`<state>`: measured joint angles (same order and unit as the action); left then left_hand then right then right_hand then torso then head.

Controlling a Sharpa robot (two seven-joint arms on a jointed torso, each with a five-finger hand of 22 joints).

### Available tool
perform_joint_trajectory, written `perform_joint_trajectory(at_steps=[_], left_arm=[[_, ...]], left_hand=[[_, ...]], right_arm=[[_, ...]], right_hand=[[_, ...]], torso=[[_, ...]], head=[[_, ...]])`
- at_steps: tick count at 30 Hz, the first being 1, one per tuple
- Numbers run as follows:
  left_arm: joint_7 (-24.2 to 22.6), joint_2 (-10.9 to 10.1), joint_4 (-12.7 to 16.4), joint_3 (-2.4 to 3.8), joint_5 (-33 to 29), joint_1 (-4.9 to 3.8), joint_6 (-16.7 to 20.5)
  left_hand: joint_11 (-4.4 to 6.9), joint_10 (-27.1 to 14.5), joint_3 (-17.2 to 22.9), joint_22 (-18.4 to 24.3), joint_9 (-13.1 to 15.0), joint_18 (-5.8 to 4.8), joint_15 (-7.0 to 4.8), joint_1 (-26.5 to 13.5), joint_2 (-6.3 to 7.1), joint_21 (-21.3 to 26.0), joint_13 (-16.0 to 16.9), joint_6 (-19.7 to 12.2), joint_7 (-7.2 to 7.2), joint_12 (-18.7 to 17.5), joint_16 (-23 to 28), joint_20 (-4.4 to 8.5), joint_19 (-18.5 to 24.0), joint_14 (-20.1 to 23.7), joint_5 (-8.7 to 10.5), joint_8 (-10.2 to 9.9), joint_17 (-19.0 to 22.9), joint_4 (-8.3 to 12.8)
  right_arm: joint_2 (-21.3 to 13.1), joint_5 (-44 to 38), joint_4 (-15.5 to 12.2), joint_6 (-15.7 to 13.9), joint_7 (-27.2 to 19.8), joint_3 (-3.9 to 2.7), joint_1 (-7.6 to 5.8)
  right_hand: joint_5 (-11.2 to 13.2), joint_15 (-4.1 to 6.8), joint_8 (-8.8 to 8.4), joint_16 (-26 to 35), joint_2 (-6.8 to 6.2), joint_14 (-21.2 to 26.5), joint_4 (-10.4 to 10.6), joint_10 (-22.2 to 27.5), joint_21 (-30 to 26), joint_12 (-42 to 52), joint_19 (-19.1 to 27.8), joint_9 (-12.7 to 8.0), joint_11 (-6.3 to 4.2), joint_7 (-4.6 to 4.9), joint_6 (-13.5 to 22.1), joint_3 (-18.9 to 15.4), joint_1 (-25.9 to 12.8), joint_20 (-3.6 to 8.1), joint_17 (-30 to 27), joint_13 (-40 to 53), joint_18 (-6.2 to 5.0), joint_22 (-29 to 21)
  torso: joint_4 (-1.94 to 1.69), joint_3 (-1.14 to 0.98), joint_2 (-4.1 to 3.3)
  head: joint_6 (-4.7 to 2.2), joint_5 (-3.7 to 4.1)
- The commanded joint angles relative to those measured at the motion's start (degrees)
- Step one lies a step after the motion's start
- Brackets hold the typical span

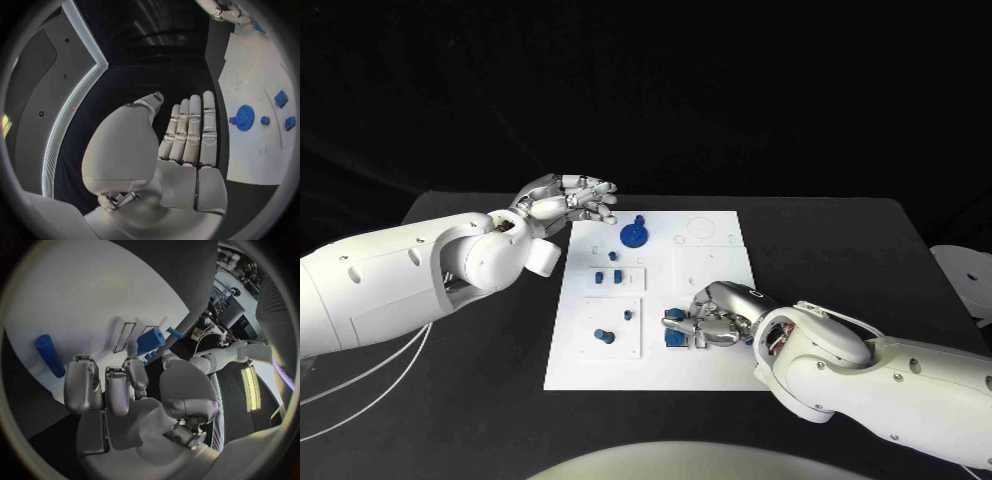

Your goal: Assemble the parts on the task board

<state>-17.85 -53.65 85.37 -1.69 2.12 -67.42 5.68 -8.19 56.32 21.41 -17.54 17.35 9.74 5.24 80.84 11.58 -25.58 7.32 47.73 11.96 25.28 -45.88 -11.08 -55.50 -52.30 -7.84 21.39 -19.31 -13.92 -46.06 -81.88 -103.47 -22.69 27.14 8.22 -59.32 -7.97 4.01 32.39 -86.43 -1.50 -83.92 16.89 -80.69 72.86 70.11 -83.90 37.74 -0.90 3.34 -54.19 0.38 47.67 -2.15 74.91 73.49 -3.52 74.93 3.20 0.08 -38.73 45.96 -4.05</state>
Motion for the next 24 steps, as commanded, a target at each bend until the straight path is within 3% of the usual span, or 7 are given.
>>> perform_joint_trajectory(at_steps=[1,3,4,5,8,24], left_arm=[[-0.3,0.0,0.1,0.03,-0.2,-0.02,-1.1],[-0.3,0.0,0.2,0.03,-0.2,-0.02,-1.1],[-0.3,-0.1,0.2,0.03,-0.2,-0.02,-1.1],[-0.3,-0.1,0.2,0.03,-0.2,-0.02,-1.1],[-0.3,-0.2,0.2,0.03,-0.2,-0.02,-1.1],[-0.1,-0.2,0.0,0.03,-0.2,-0.02,-1.0]], left_hand=[[-0.09,-0.5,-0.3,0.1,0.1,0.65,-0.03,-0.1,-0.32,0.1,0.0,-0.3,0.02,0.3,-0.2,0.08,-0.3,0.2,-0.12,0.3,0.1,0.0],[-0.09,-0.5,-0.3,0.1,0.1,0.65,-0.03,-0.1,-0.32,0.1,0.0,-0.3,0.02,0.3,-0.2,0.08,-0.3,0.2,-0.12,0.3,0.1,0.0],[-0.09,-0.5,-0.3,0.1,0.1,0.65,-0.03,-0.1,-0.32,0.1,0.0,-0.3,0.02,0.3,-0.2,0.08,-0.3,0.2,-0.12,0.3,0.1,0.0],[-0.1,-0.5,-0.3,0.1,0.1,0.64,-0.03,-0.1,-0.3,0.1,0.1,-0.4,0.02,0.4,-0.2,0.07,-0.3,0.3,-0.13,0.3,0.1,0.0],[-0.1,-0.5,-0.3,0.1,0.1,0.64,-0.03,-0.1,-0.3,0.1,0.1,-0.4,0.02,0.4,-0.2,0.07,-0.3,0.3,-0.13,0.3,0.1,0.0],[-0.09,-0.6,-0.4,0.1,0.1,0.64,-0.02,-0.1,-0.32,0.2,0.1,-0.4,0.01,0.4,-0.2,0.06,-0.3,0.3,-0.15,0.3,0.1,0.0]], right_arm=[[-0.4,-1.7,-0.5,-0.8,-0.3,0.0,0.08],[-0.9,-1.7,-0.9,-0.9,-0.9,0.0,0.09],[-1.1,-1.7,-1.1,-1.0,-1.2,0.0,0.09],[-1.3,-1.7,-1.3,-1.1,-1.6,0.0,0.1],[-2.1,-1.5,-2.4,-1.2,-3.2,0.01,0.14],[-3.3,-0.6,-3.8,-0.4,-5.6,0.01,0.19]], right_hand=[[-1.4,0.36,0.4,0.0,0.95,-4.2,-0.1,0.1,0.1,-0.1,-1.1,0.0,0.07,-0.06,0.4,-0.6,1.2,0.18,5.1,0.2,0.4,10.7],[-3.3,0.37,0.54,0.0,1.4,-4.2,-0.1,-0.1,0.2,0.1,-1.2,0.0,0.0,-0.1,0.4,-0.9,3.6,0.2,5.2,0.5,0.42,10.7],[-5.8,0.45,0.64,-0.1,1.51,-4.2,-0.7,-0.3,0.2,0.4,-1.2,0.0,-0.04,-0.2,0.4,-0.6,6.5,0.24,5.3,0.8,0.43,10.8],[-6.6,0.52,0.78,-0.2,1.38,-4.3,-0.5,-0.7,0.0,0.9,-1.2,0.0,-0.15,-0.29,0.2,-0.5,8.6,0.3,5.5,1.3,0.41,10.8],[-6.6,0.63,0.97,-0.5,0.68,-4.4,-0.5,-1.2,0.7,1.8,-1.4,0.0,-0.3,-0.46,0.0,-0.7,12.3,0.41,6.4,2.1,0.54,11.0],[-5.8,0.66,1.07,-0.7,0.38,-4.5,-0.3,-1.4,0.9,2.1,-1.5,-0.1,-0.34,-0.49,-0.1,-1.3,12.6,0.45,6.8,2.5,0.58,11.1]], torso=[[-0.01,-0.01,0.03],[0.0,-0.01,0.0],[0.01,-0.01,-0.01],[0.03,-0.01,-0.03],[0.09,-0.05,-0.03],[0.03,-0.01,0.01]], head=[[0.06,-0.05],[0.04,-0.05],[0.04,-0.05],[0.04,-0.1],[0.05,-0.14],[0.0,-0.14]])
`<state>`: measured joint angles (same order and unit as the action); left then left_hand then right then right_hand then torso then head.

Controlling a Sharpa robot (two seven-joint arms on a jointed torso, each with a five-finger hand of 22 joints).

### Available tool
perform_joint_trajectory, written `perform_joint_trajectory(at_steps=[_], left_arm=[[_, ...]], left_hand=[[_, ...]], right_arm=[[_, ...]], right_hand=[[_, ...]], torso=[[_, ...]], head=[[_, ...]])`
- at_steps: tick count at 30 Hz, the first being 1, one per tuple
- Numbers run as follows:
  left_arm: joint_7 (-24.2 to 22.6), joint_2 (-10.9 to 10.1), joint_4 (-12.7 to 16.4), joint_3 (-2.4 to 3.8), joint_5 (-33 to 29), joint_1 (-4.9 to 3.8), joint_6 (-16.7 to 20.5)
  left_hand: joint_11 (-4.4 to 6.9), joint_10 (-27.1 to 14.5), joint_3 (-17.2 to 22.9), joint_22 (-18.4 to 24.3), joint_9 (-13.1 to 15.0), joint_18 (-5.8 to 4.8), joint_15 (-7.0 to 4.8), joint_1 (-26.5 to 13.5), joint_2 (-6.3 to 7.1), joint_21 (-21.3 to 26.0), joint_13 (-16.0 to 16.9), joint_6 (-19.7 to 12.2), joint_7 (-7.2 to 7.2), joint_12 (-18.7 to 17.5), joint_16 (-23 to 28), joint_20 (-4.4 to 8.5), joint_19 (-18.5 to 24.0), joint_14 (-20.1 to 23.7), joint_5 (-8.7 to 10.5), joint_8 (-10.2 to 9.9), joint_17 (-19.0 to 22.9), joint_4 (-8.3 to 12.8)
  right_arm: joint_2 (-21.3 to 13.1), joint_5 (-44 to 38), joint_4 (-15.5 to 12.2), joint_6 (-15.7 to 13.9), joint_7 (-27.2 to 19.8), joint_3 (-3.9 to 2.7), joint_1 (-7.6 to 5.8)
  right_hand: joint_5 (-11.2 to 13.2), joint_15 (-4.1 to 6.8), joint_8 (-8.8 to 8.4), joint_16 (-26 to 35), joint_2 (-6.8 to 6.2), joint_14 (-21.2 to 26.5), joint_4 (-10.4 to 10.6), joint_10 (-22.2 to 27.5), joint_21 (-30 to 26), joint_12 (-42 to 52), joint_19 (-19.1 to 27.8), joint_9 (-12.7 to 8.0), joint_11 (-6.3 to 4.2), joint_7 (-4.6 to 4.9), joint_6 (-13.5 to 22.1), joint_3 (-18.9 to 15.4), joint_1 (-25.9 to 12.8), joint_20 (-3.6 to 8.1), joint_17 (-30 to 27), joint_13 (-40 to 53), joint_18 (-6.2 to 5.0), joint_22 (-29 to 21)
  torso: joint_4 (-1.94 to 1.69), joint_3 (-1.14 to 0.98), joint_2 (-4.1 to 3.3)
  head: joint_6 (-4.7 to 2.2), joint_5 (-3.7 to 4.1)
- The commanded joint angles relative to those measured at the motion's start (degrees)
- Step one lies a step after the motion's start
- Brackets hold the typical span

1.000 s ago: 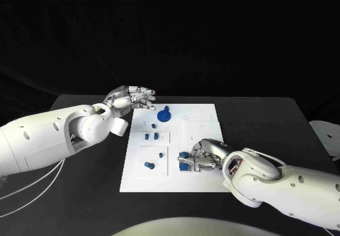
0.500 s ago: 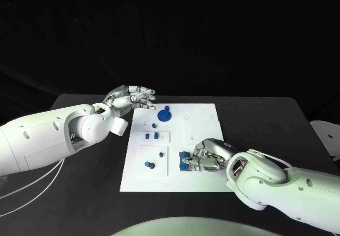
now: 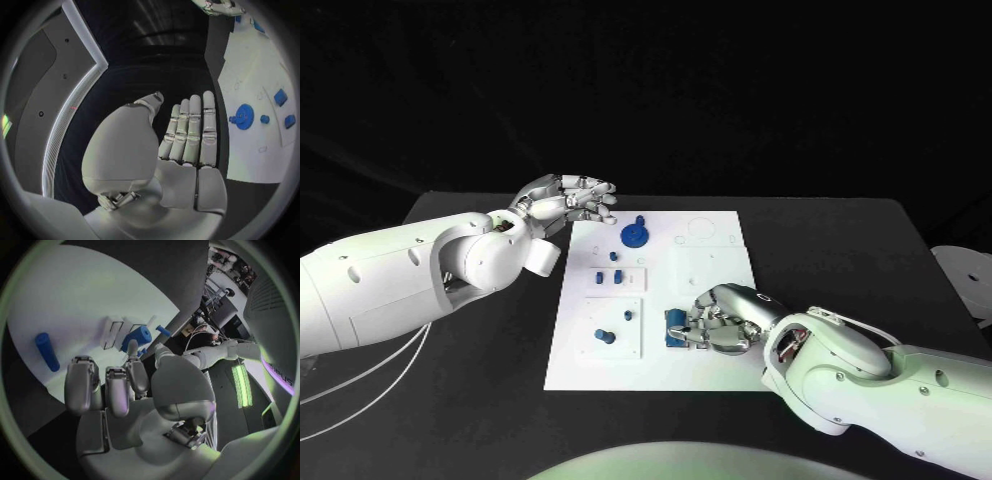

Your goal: Assemble the parts on the task board

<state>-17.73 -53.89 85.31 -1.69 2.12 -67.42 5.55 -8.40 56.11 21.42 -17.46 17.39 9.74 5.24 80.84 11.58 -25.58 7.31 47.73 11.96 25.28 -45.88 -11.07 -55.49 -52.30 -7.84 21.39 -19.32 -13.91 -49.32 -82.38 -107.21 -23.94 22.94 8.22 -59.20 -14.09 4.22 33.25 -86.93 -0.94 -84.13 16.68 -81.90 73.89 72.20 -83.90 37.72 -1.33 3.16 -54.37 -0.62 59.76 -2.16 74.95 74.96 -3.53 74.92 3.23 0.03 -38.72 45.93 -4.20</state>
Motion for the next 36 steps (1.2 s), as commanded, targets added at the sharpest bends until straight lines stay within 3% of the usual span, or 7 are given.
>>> perform_joint_trajectory(at_steps=[1,5,7,9,25,30,36], left_arm=[[-0.2,0.1,0.1,0.03,-0.2,-0.02,-0.9],[-0.2,0.1,0.1,0.03,-0.2,-0.02,-0.9],[-0.1,0.1,0.1,0.03,-0.2,-0.02,-0.9],[-0.1,0.1,0.1,0.03,-0.2,-0.02,-1.0],[0.0,0.1,0.1,0.02,-0.2,-0.02,-1.1],[0.0,0.1,0.0,0.02,-0.2,-0.02,-1.1],[-0.1,0.0,0.0,0.02,-0.2,-0.01,-1.1]], left_hand=[[0.12,-0.4,-0.4,0.1,0.0,0.64,-0.02,-0.1,-0.32,0.2,0.1,-0.4,0.01,0.4,-0.2,0.06,-0.3,0.3,-0.15,0.3,0.1,0.0],[0.12,-0.4,-0.4,0.1,0.0,0.64,-0.02,-0.1,-0.32,0.2,0.1,-0.4,0.01,0.4,-0.2,0.06,-0.3,0.3,-0.15,0.3,0.1,0.0],[0.12,-0.4,-0.4,0.1,0.1,0.64,-0.02,-0.1,-0.35,0.2,0.1,-0.4,0.0,0.4,-0.2,0.05,-0.4,0.3,-0.16,0.3,0.1,-0.1],[0.12,-0.4,-0.4,0.1,0.1,0.64,-0.02,-0.1,-0.36,0.2,0.1,-0.4,0.0,0.4,-0.2,0.05,-0.4,0.3,-0.16,0.3,0.1,-0.1],[0.11,-0.4,-0.4,0.1,0.1,0.65,-0.01,-0.1,-0.37,0.2,0.1,-0.4,0.01,0.4,-0.2,0.05,-0.4,0.3,-0.16,0.3,0.1,-0.1],[0.11,-0.4,-0.4,0.1,0.1,0.65,-0.01,-0.1,-0.37,0.2,0.1,-0.4,0.01,0.4,-0.2,0.05,-0.4,0.3,-0.16,0.3,0.1,-0.1],[0.11,-0.4,-0.5,0.1,0.1,0.65,-0.01,-0.1,-0.43,0.3,0.1,-0.4,0.01,0.5,-0.3,0.05,-0.4,0.3,-0.17,0.3,0.1,-0.2]], right_arm=[[0.0,-0.1,0.0,1.3,-1.4,0.01,0.07],[0.0,-0.4,0.5,2.5,-0.9,0.01,0.07],[0.0,-0.8,0.8,2.7,-0.3,0.01,0.07],[0.1,-1.2,1.1,2.7,0.2,0.01,0.06],[-0.5,-0.7,2.5,3.7,0.4,0.0,-0.18],[-0.8,0.4,2.1,4.8,-1.6,0.0,-0.19],[-1.1,1.2,1.8,5.2,-3.5,0.01,-0.19]], right_hand=[[0.5,0.46,0.2,-0.2,-0.28,-4.3,-0.2,-0.2,-0.1,0.0,-1.5,-0.1,0.1,-0.32,0.1,-0.4,0.9,0.47,6.9,1.0,0.59,11.1],[1.4,0.49,0.13,-0.2,-0.31,-4.3,-0.4,-0.2,-0.1,0.0,-1.6,-0.2,0.08,-0.34,0.2,-0.4,4.0,0.5,6.9,1.2,0.6,11.2],[6.5,0.49,-0.02,-0.2,0.25,-4.3,-0.5,-0.3,0.1,0.0,-1.6,-0.5,0.08,-0.32,0.2,0.3,7.6,0.51,7.0,1.3,0.65,11.2],[7.0,0.49,-0.11,-0.3,0.52,-4.4,-0.6,-0.3,0.2,0.1,-1.7,-0.7,0.06,-0.34,0.2,0.7,9.1,0.52,7.2,1.5,0.66,11.3],[6.1,0.55,-0.25,-0.5,0.92,-4.4,-0.4,-0.6,0.7,0.6,-1.9,-0.9,-0.03,-0.44,0.0,1.4,10.8,0.55,7.7,1.9,0.75,11.4],[5.3,0.46,-0.38,-0.4,-0.97,-4.4,-0.1,-0.5,0.3,0.3,-1.8,-1.2,0.13,-0.24,-0.1,0.1,10.2,0.52,7.6,1.9,0.7,11.3],[6.0,0.36,-0.38,-0.3,-1.79,-4.4,0.0,-0.4,-0.1,0.0,-1.6,-1.2,0.24,-0.14,-0.1,-1.0,9.4,0.43,7.4,1.7,0.64,11.2]], torso=[[0.0,0.04,-0.01],[-0.02,0.07,0.0],[-0.02,0.07,0.0],[-0.04,0.04,-0.02],[0.03,0.03,0.01],[0.01,0.04,0.02],[-0.01,0.06,-0.02]], head=[[0.03,0.0],[0.06,0.02],[0.11,-0.01],[0.07,-0.02],[0.26,-0.13],[0.32,-0.1],[0.28,-0.14]])
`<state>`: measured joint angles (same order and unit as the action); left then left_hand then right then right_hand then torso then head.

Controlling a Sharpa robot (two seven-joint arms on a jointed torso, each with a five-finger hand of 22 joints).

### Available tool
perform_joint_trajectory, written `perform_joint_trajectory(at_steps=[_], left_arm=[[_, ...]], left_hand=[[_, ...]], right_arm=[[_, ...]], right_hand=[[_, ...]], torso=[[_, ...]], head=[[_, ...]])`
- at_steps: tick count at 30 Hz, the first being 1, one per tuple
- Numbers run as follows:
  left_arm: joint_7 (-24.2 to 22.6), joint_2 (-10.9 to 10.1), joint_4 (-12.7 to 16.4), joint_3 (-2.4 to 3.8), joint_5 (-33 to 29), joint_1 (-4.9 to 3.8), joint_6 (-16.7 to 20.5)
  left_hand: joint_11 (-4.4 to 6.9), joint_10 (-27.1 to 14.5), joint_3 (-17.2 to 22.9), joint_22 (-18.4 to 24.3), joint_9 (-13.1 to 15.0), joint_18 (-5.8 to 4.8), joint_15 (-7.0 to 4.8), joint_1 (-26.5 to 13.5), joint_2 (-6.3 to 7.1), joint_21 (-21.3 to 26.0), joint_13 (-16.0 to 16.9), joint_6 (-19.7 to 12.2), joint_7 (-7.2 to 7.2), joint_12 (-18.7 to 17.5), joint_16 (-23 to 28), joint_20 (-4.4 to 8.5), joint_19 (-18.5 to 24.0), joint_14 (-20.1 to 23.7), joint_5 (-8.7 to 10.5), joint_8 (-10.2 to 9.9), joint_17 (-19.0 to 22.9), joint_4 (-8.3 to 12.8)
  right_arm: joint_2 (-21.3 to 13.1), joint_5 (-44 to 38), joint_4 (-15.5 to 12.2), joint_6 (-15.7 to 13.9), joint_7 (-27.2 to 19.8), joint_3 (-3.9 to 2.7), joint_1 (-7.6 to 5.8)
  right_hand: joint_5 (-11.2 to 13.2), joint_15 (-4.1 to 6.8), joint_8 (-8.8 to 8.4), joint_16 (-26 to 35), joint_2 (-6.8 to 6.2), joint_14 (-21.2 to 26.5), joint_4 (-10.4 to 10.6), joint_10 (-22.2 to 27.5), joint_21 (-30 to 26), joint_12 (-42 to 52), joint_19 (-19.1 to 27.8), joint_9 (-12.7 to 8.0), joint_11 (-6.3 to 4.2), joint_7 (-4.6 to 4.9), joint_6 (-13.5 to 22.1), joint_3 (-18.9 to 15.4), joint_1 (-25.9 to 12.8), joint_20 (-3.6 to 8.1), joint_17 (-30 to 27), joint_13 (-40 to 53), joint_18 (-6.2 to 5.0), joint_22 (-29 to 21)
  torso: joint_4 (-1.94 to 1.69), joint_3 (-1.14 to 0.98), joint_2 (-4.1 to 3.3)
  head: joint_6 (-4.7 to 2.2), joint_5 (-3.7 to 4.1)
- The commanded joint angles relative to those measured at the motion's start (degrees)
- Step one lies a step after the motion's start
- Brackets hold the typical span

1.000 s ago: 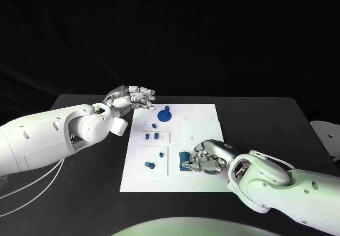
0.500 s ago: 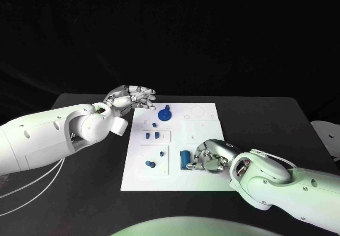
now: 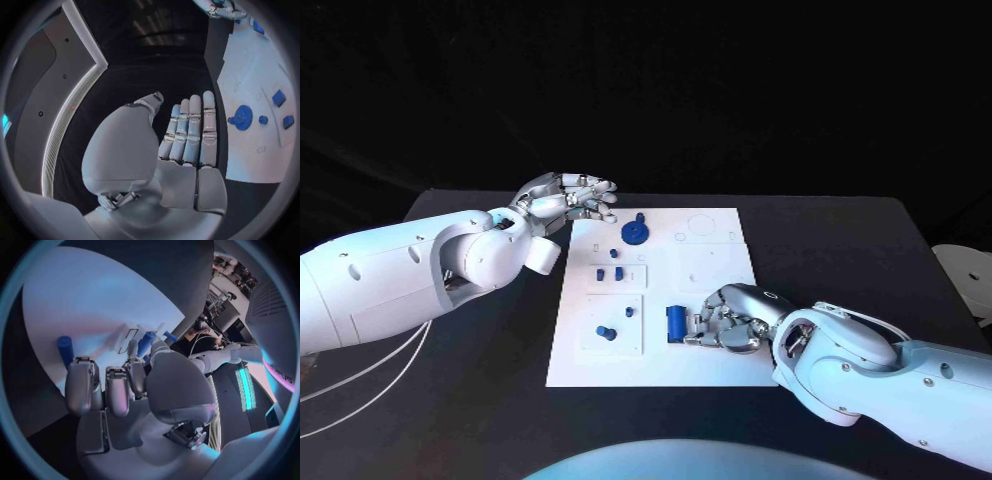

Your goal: Assemble the parts on the task board

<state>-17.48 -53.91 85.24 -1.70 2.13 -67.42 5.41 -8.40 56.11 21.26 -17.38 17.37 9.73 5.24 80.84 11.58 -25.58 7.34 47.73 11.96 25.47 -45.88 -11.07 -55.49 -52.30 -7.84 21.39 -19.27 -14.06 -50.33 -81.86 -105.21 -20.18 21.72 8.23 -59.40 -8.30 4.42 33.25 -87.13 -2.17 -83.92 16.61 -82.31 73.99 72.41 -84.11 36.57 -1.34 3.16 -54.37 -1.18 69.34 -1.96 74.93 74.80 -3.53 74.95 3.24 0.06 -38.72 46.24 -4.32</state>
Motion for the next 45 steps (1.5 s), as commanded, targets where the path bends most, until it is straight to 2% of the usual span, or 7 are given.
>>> perform_joint_trajectory(at_steps=[1,15,20,22,26,33,45], left_arm=[[-0.3,0.0,0.1,0.03,-0.2,-0.01,-1.0],[-0.5,0.0,0.1,0.03,-0.2,0.0,-0.9],[-0.6,0.0,0.1,0.02,-0.2,0.0,-0.8],[-0.6,0.1,0.1,0.02,-0.2,0.0,-0.8],[-0.7,0.0,0.2,0.02,-0.2,0.01,-0.9],[-0.7,0.1,0.1,0.02,-0.2,0.04,-0.9],[-0.7,0.0,0.2,0.01,-0.2,0.11,-1.0]], left_hand=[[0.11,-0.4,-0.3,0.0,0.1,0.65,-0.01,-0.1,-0.43,0.3,0.1,-0.4,0.01,0.3,-0.3,0.04,-0.4,0.3,-0.17,0.3,0.1,0.0],[0.12,-0.5,-0.3,0.1,0.1,0.66,-0.02,0.0,-0.43,0.3,0.1,-0.4,0.0,0.3,-0.3,0.04,-0.4,0.4,-0.18,0.3,0.1,0.0],[0.13,-0.5,-0.3,0.1,0.1,0.66,-0.02,0.0,-0.44,0.4,0.1,-0.4,-0.01,0.3,-0.3,0.04,-0.5,0.4,-0.18,0.3,0.1,0.0],[0.13,-0.5,-0.3,0.1,0.1,0.66,-0.02,0.0,-0.44,0.4,0.1,-0.4,-0.01,0.3,-0.3,0.04,-0.5,0.4,-0.18,0.3,0.1,0.0],[0.13,-0.5,-0.3,0.1,0.1,0.66,-0.02,0.0,-0.44,0.4,0.1,-0.4,-0.01,0.3,-0.3,0.04,-0.5,0.4,-0.18,0.3,0.1,0.0],[0.13,-0.5,-0.3,0.1,0.1,0.66,-0.02,0.0,-0.44,0.4,0.1,-0.4,-0.01,0.3,-0.3,0.04,-0.5,0.4,-0.18,0.3,0.1,0.0],[0.14,-0.5,-0.4,0.1,0.1,0.66,-0.03,0.1,-0.47,0.4,0.1,-0.4,-0.02,0.4,-0.4,0.05,-0.5,0.4,-0.19,0.3,0.1,0.0]], right_arm=[[-0.2,0.7,-0.3,1.4,-2.4,0.0,0.01],[-4.8,3.0,-1.6,-4.6,-4.5,-0.06,-1.34],[-8.4,3.1,-2.4,-6.0,-5.3,-0.07,-2.31],[-9.6,2.5,-2.4,-5.9,-5.1,-0.07,-2.46],[-11.9,0.1,-2.1,-5.8,-3.6,-0.04,-2.18],[-13.1,-2.7,-1.8,-5.5,-1.1,0.0,-1.0],[-10.3,-4.9,0.4,-5.2,1.7,0.05,1.1]], right_hand=[[0.2,0.16,-0.37,-0.1,-0.57,-4.6,0.0,0.1,-0.2,-0.2,-1.4,-0.1,0.25,-0.14,-0.1,-0.4,-0.2,0.23,7.4,1.9,0.64,11.2],[-1.1,0.16,-0.93,0.2,0.76,-4.4,-0.6,0.8,-1.5,-1.7,-1.0,-0.5,0.25,-0.11,0.6,0.7,3.4,0.2,6.6,1.0,0.4,10.9],[-1.1,-0.17,-3.34,0.5,0.8,-4.3,-1.5,1.4,-2.1,-2.6,-0.9,-2.0,0.69,0.49,2.0,3.1,8.8,-0.05,6.2,0.5,0.34,10.8],[-1.2,-0.46,-5.81,0.4,0.21,-4.3,-1.4,1.4,-1.9,-2.6,-0.9,-3.6,1.05,0.96,1.7,5.3,10.5,-0.25,6.3,0.6,0.39,10.8],[-0.8,-0.71,-6.98,0.5,-0.9,-4.3,-0.2,1.6,-2.1,-3.1,-0.9,-4.3,1.32,1.26,0.9,5.8,9.6,-0.47,6.3,0.3,0.38,10.8],[4.9,-0.91,-7.94,0.5,-1.3,-4.3,0.1,1.5,-2.0,-3.3,-1.0,-4.6,1.5,1.35,-0.8,5.5,5.4,-0.75,6.5,0.3,0.38,10.8],[5.1,-0.93,-8.43,0.5,-1.44,-4.3,0.1,1.5,-2.5,-3.5,-0.9,-4.5,1.56,1.44,-0.7,4.9,3.3,-0.76,6.5,0.1,0.29,10.7]], torso=[[-0.02,0.02,-0.03],[0.05,0.09,0.11],[0.13,0.1,0.07],[0.15,0.06,0.05],[0.24,0.02,0.09],[0.38,-0.02,0.26],[0.11,0.01,0.12]], head=[[-0.02,-0.02],[-0.33,0.32],[-0.69,1.07],[-0.8,1.24],[-0.86,1.6],[-0.75,1.55],[-0.79,1.53]])
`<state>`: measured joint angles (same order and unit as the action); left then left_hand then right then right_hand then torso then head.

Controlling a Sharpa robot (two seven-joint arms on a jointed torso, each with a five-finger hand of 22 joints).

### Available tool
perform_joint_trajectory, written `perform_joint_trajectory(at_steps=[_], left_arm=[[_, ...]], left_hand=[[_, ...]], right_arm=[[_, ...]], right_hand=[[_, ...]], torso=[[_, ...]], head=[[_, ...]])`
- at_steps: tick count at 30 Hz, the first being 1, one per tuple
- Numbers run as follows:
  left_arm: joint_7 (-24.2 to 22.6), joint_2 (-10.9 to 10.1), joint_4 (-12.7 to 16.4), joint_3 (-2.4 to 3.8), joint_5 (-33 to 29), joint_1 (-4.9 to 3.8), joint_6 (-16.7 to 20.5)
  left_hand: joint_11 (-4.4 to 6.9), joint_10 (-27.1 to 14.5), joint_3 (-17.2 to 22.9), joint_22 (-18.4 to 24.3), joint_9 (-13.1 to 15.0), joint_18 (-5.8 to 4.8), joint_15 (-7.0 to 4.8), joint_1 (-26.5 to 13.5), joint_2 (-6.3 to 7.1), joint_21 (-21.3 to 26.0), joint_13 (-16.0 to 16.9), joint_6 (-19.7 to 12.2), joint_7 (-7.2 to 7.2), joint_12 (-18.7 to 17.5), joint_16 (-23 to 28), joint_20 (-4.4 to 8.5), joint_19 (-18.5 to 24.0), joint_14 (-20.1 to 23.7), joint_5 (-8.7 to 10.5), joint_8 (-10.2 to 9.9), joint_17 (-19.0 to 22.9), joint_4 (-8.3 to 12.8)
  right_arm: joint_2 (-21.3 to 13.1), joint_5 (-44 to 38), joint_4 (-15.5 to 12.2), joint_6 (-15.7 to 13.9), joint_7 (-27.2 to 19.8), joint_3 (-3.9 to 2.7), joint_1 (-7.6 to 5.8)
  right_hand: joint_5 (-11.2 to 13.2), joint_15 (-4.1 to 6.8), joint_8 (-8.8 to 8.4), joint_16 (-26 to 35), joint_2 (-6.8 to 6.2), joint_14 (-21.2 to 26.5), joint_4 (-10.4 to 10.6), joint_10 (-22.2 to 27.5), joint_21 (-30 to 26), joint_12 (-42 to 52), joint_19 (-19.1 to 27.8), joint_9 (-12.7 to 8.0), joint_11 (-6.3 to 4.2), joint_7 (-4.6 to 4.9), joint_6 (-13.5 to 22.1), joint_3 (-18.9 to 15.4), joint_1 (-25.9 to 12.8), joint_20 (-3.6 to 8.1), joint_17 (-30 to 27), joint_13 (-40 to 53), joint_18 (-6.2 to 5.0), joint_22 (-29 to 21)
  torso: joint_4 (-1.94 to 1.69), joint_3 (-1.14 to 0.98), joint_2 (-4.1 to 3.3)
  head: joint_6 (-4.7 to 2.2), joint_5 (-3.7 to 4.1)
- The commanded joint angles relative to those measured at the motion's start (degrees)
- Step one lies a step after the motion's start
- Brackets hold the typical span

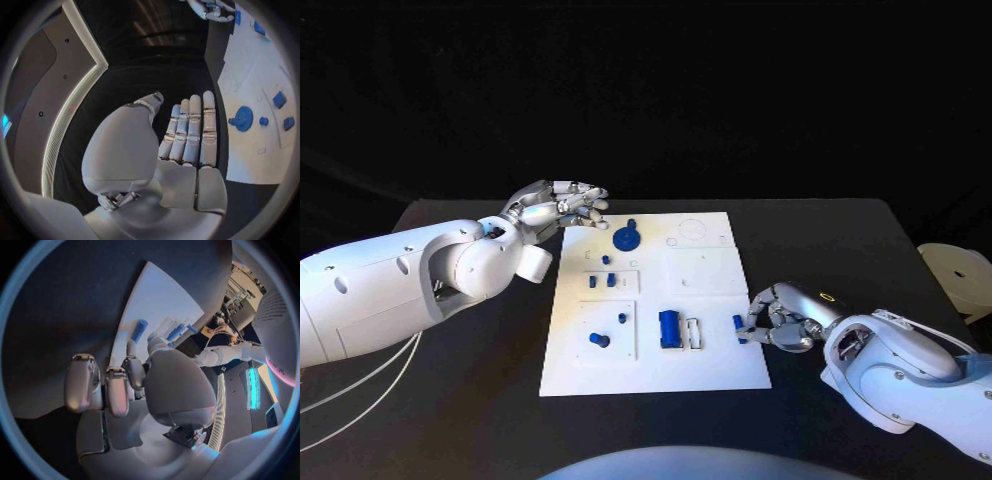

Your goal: Assemble the parts on the task board

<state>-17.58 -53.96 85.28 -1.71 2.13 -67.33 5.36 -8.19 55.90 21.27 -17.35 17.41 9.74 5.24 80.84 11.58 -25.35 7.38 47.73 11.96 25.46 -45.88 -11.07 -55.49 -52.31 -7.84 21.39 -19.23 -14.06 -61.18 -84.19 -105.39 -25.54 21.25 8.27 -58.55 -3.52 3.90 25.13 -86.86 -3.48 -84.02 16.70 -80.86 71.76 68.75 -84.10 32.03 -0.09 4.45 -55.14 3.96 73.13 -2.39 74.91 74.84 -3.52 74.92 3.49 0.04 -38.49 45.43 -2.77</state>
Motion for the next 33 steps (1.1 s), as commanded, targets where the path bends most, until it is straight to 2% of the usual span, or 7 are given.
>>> perform_joint_trajectory(at_steps=[1,9,17,25,28,29,33], left_arm=[[-0.6,0.0,0.2,0.02,-0.2,0.02,-1.0],[-0.5,-0.2,0.3,0.02,-0.2,0.02,-0.9],[-0.5,-0.3,0.4,0.02,-0.2,0.02,-0.9],[-0.4,-0.4,0.5,0.02,-0.2,0.02,-1.0],[-0.4,-0.5,0.5,0.02,-0.2,0.02,-0.9],[-0.5,-0.5,0.5,0.02,-0.2,0.02,-0.8],[-0.9,-0.4,0.9,0.02,-0.2,0.02,-0.7]], left_hand=[[-0.07,-0.3,-0.4,0.1,0.1,0.66,-0.03,0.1,-0.47,0.2,0.1,-0.4,-0.02,0.4,-0.4,0.04,-0.5,0.4,-0.19,0.3,0.1,0.0],[-0.07,-0.3,-0.4,0.1,0.1,0.66,-0.03,0.1,-0.47,0.2,0.1,-0.4,-0.02,0.4,-0.4,0.04,-0.5,0.4,-0.19,0.3,0.1,0.0],[-0.08,-0.3,-0.4,0.1,0.1,0.66,-0.03,0.1,-0.5,0.2,0.1,-0.4,-0.01,0.4,-0.4,0.04,-0.5,0.4,-0.19,0.3,0.1,-0.1],[-0.08,-0.3,-0.4,0.1,0.1,0.66,-0.03,0.1,-0.5,0.2,0.1,-0.4,-0.01,0.4,-0.4,0.04,-0.5,0.4,-0.19,0.3,0.1,-0.1],[-0.09,-0.3,-0.4,0.2,0.1,0.66,-0.02,0.1,-0.53,0.3,0.1,-0.5,0.0,0.5,-0.4,0.04,-0.6,0.4,-0.18,0.3,0.1,-0.1],[-0.09,-0.3,-0.4,0.2,0.1,0.66,-0.02,0.1,-0.53,0.3,0.1,-0.5,0.0,0.5,-0.4,0.04,-0.6,0.4,-0.18,0.3,0.1,-0.1],[-0.01,-0.4,-0.2,0.2,0.2,0.68,-0.08,0.6,-0.95,0.3,0.2,-0.4,-0.09,0.6,-0.6,0.08,-0.7,0.4,-0.29,0.4,0.2,0.0]], right_arm=[[0.8,-2.7,0.8,0.3,2.4,0.01,0.32],[2.4,-3.1,2.2,1.0,3.0,0.01,0.86],[3.7,-4.4,3.2,2.8,3.6,0.02,1.53],[4.4,-7.2,3.5,6.8,4.9,0.03,1.88],[4.5,-8.1,3.3,7.6,5.4,0.04,1.95],[4.5,-8.2,3.2,7.3,5.6,0.04,1.97],[4.6,-8.3,3.1,5.2,6.2,0.04,2.01]], right_hand=[[0.3,-0.41,-0.31,0.2,-0.13,-4.2,0.0,0.1,-0.3,0.1,-0.9,0.0,0.31,0.15,0.1,-0.2,-0.5,-0.33,6.5,0.1,0.29,10.8],[0.3,-0.44,-0.37,0.2,0.03,-4.2,0.0,0.1,-0.4,0.1,-0.8,0.0,0.32,0.15,0.0,-0.1,-0.6,-0.35,6.5,0.1,0.28,10.7],[0.2,-0.3,-0.67,0.3,0.13,-4.2,-0.9,0.2,-0.5,0.1,-0.8,0.2,0.12,-0.09,-0.2,1.3,2.2,-0.29,6.5,0.1,0.27,10.7],[-0.8,0.05,-0.69,0.2,-1.3,-4.3,-2.9,0.3,0.0,0.1,-1.0,0.4,-0.32,-0.59,-1.3,3.5,7.0,-0.03,6.7,0.3,0.35,10.9],[-2.9,0.46,-0.7,0.1,-1.47,-4.3,-4.3,0.3,0.5,0.1,-1.1,0.5,-0.77,-1.06,-2.2,6.6,10.3,0.35,6.9,0.3,0.43,11.0],[-2.0,0.54,-0.87,0.1,-1.51,-4.3,-4.6,0.3,0.5,0.0,-1.1,0.4,-0.85,-1.1,-2.4,8.4,11.0,0.48,7.0,0.4,0.43,11.0],[-2.5,0.64,-0.89,0.1,-1.59,-4.4,-4.2,-0.1,0.7,0.5,-1.2,0.5,-1.0,-1.38,-2.6,11.4,10.4,0.56,7.2,0.7,0.49,11.1]], torso=[[-0.15,0.01,-0.11],[0.03,0.02,-0.07],[-0.03,0.05,-0.05],[-0.01,0.03,-0.03],[0.03,0.02,-0.05],[0.04,0.01,-0.04],[0.04,0.04,0.0]], head=[[0.03,0.01],[0.2,-0.27],[0.35,-0.32],[0.53,-0.53],[0.58,-0.57],[0.65,-0.66],[0.68,-0.65]])
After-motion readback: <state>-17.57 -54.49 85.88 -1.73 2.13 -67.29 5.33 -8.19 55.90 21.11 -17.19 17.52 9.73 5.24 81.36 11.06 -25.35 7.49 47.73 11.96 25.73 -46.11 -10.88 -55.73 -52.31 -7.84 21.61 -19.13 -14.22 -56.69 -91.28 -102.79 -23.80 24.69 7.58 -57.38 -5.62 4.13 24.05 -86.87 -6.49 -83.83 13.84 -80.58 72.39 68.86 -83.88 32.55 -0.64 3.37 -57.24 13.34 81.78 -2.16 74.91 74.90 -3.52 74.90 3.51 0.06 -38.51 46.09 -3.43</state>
